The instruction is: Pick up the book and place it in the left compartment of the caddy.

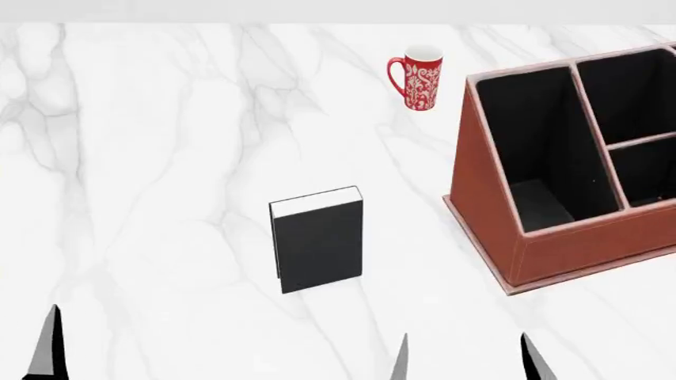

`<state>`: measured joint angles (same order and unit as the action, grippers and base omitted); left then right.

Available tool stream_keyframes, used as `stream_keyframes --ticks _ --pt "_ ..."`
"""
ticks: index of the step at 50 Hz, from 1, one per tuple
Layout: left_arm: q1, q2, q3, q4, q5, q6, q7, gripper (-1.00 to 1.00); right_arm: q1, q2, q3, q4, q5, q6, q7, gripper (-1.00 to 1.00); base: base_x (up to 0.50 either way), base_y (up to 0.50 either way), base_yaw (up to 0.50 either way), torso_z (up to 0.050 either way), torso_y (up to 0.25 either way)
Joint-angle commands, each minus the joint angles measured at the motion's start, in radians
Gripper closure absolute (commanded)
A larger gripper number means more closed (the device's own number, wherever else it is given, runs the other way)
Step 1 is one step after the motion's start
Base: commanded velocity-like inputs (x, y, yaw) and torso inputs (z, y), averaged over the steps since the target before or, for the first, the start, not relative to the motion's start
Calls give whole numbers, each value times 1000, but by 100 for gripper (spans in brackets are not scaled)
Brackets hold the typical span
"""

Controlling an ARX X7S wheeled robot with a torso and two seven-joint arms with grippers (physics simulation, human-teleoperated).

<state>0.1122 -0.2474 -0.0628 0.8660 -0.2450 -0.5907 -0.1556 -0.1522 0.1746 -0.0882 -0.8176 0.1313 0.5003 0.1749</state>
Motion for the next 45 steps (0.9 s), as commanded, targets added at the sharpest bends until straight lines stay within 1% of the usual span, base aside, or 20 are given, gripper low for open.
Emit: stream_keyframes --ticks 1,10,15,16,18,27,30,45 --pt "14 -15 -26 62 -29 -27 -6 -100 -23 22 10 -124 33 62 15 -100 0 0 0 0 0" --pt "48 -35 -91 167 -100 -53 -9 -100 -41 39 16 -178 50 74 29 -100 0 0 0 0 0" --pt "62 -97 -95 179 -173 -21 -76 -100 -50 48 20 -198 52 73 36 -100 0 0 0 0 0" --pt "61 -104 -92 177 -177 -17 -84 -100 -62 50 25 -194 60 40 26 -100 0 0 0 0 0" --pt "61 -110 -86 173 -179 -11 -93 -100 -76 54 34 -191 72 11 16 -100 463 0 0 0 0" --pt "64 -133 -65 161 -187 10 -119 -100 -76 62 28 -192 72 7 29 -100 492 -29 0 0 0" --pt "67 -137 -57 159 -183 16 -124 -100 -76 66 23 -192 75 5 30 -100 280 -299 0 0 0" --pt "69 -158 -41 152 -194 33 -146 -100 -64 76 18 -182 90 6 44 -100 225 -498 0 0 0"
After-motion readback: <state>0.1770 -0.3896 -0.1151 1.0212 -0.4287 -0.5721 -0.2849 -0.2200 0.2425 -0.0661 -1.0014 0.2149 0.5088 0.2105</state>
